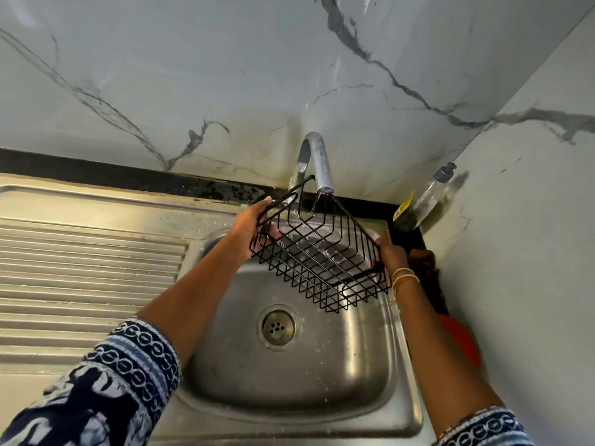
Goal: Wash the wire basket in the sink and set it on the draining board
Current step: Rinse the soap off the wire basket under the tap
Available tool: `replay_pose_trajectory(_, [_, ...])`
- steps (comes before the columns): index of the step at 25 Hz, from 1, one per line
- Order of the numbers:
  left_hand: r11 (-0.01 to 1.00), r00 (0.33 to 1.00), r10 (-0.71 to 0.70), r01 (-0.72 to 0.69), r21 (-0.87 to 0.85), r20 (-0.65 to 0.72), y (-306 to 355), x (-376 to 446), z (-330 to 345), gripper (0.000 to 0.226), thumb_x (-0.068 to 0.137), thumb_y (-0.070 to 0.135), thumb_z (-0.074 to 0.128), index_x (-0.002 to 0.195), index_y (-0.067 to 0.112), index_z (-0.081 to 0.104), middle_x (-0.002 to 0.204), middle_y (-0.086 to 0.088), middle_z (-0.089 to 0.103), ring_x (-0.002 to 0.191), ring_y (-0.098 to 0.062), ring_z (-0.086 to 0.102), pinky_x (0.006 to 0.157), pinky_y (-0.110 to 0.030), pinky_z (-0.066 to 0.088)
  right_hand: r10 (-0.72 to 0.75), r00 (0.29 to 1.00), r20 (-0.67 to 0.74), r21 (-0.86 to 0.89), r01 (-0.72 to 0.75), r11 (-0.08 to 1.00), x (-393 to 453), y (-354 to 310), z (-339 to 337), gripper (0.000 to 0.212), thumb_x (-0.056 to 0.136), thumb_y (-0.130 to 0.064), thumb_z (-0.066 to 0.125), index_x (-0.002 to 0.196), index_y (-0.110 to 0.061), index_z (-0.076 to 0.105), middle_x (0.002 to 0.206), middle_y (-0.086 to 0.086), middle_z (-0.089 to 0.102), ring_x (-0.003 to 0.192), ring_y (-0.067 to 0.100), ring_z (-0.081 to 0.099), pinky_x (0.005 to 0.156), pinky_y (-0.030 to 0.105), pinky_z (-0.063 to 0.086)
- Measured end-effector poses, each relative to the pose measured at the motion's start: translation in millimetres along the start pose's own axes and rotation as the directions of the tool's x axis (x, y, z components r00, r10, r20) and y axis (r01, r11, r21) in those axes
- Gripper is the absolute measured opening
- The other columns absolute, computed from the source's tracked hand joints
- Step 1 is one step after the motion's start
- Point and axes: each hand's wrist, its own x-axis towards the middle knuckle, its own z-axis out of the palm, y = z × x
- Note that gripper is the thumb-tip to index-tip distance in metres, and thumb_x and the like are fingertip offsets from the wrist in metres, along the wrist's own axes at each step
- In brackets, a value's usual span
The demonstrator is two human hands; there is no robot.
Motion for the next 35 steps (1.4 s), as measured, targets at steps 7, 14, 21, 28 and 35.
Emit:
replay_pose_trajectory(7, [0.986, 0.980, 0.079, -0.051, 0.156, -0.180, 14.9, 8.6, 13.1, 0.028, 0.085, 0.033, 0.070, 0.078, 0.012, 0.053, 0.065, -0.001, 0.048, 0.051, -0.014, 0.045, 0.040, -0.023, 0.037, -0.162, 0.966, 0.201, -0.007, 0.167, 0.986, -35.5, -25.1, 48.6, 0.059, 0.100, -0.045, 0.033, 0.127, 0.002, 0.056, 0.122, 0.018, 0.060, 0.115, 0.031, 0.055, 0.092, 0.030, 0.043])
replay_pose_trajectory(14, [0.875, 0.924, 0.307, -0.179, 0.450, -0.229, 31.2, 7.2, 34.7, 0.038, 0.084, 0.027, 0.066, 0.056, 0.019, 0.041, 0.053, 0.002, 0.039, 0.052, -0.015, 0.037, 0.057, -0.027, 0.038, -0.373, 0.852, 0.367, 0.175, 0.330, 0.927, -49.5, -65.3, 53.7, 0.047, 0.090, -0.044, 0.052, 0.122, -0.010, 0.055, 0.103, 0.000, 0.057, 0.087, 0.008, 0.056, 0.073, 0.021, 0.040])
replay_pose_trajectory(21, [0.676, 0.862, 0.478, -0.239, 0.698, -0.168, 21.6, -3.8, 65.1, 0.051, 0.090, 0.037, 0.057, 0.045, 0.018, 0.042, 0.043, 0.004, 0.040, 0.039, -0.013, 0.036, 0.049, -0.025, 0.032, -0.598, 0.798, 0.076, -0.734, 0.451, 0.508, -52.1, -53.6, 70.7, 0.038, 0.097, -0.043, 0.038, 0.125, -0.020, 0.052, 0.125, 0.017, 0.050, 0.115, 0.035, 0.050, 0.099, 0.045, 0.037])
replay_pose_trajectory(28, [0.799, 0.882, 0.463, -0.376, 0.469, -0.082, 6.7, -11.2, 67.5, 0.058, 0.101, 0.044, 0.033, 0.056, 0.012, 0.049, 0.058, -0.003, 0.052, 0.056, -0.017, 0.049, 0.061, -0.032, 0.041, -0.681, 0.635, 0.364, -0.656, 0.694, 0.296, -62.5, -63.4, 83.5, 0.055, 0.100, -0.044, 0.029, 0.079, -0.012, 0.069, 0.074, 0.013, 0.069, 0.073, 0.033, 0.065, 0.067, 0.036, 0.049])
replay_pose_trajectory(35, [0.839, 0.881, 0.424, -0.293, 0.459, -0.212, 9.9, 1.3, 58.7, 0.048, 0.098, 0.044, 0.039, 0.065, 0.011, 0.053, 0.067, -0.004, 0.056, 0.064, -0.020, 0.051, 0.065, -0.036, 0.041, -0.668, 0.663, 0.339, -0.776, 0.598, 0.200, -59.6, -76.1, 105.7, 0.052, 0.101, -0.038, 0.023, 0.096, -0.007, 0.064, 0.091, 0.014, 0.068, 0.084, 0.032, 0.065, 0.073, 0.037, 0.041])
